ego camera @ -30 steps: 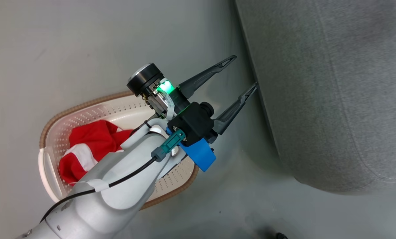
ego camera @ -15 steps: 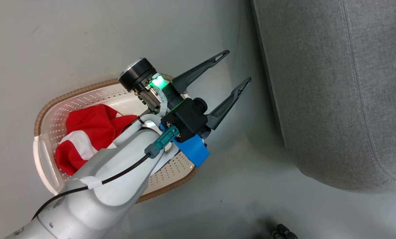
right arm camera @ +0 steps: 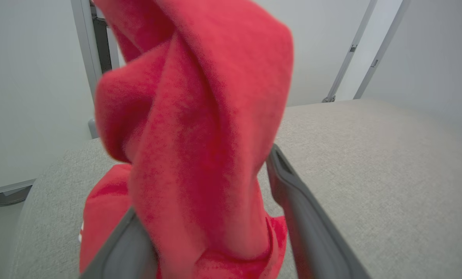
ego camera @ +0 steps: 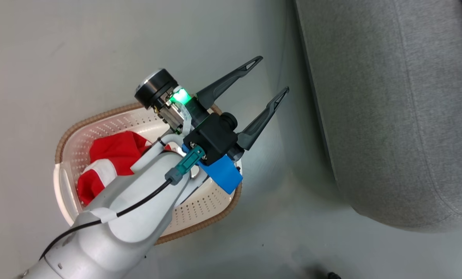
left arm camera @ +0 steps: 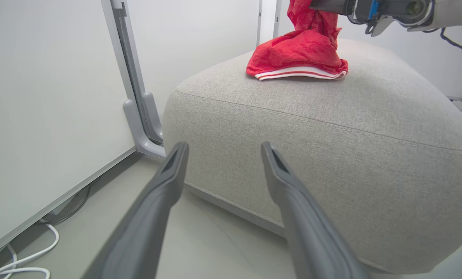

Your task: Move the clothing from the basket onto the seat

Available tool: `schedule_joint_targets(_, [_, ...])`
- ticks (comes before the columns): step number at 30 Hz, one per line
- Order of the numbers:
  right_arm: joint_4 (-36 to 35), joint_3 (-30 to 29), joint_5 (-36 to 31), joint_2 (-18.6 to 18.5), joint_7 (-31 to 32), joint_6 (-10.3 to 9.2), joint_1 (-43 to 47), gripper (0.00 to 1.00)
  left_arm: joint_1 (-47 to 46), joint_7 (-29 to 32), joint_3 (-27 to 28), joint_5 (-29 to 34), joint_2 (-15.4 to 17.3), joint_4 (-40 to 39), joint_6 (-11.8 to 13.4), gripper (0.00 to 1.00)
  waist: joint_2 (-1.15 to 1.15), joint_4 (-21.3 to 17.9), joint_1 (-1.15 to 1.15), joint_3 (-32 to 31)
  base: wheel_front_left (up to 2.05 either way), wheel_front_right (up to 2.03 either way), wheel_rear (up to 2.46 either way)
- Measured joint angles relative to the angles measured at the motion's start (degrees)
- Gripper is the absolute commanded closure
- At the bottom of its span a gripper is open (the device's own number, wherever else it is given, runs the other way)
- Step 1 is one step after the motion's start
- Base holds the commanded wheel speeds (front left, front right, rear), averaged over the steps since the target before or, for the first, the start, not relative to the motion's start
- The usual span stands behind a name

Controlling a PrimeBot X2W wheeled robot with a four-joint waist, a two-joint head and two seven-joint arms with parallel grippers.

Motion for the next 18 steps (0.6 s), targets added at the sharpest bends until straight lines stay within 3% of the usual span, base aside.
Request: schedule_joint_targets(18, [-21.75,-2.64,-4.97,4.57,0.0,0.0,25.1,0.0,11.07,0.0,5.71,-1.13,-2.3,-1.65,1.46,0.0,0.0,1.41,-0.01,-15.08,0.0,0.0,0.0])
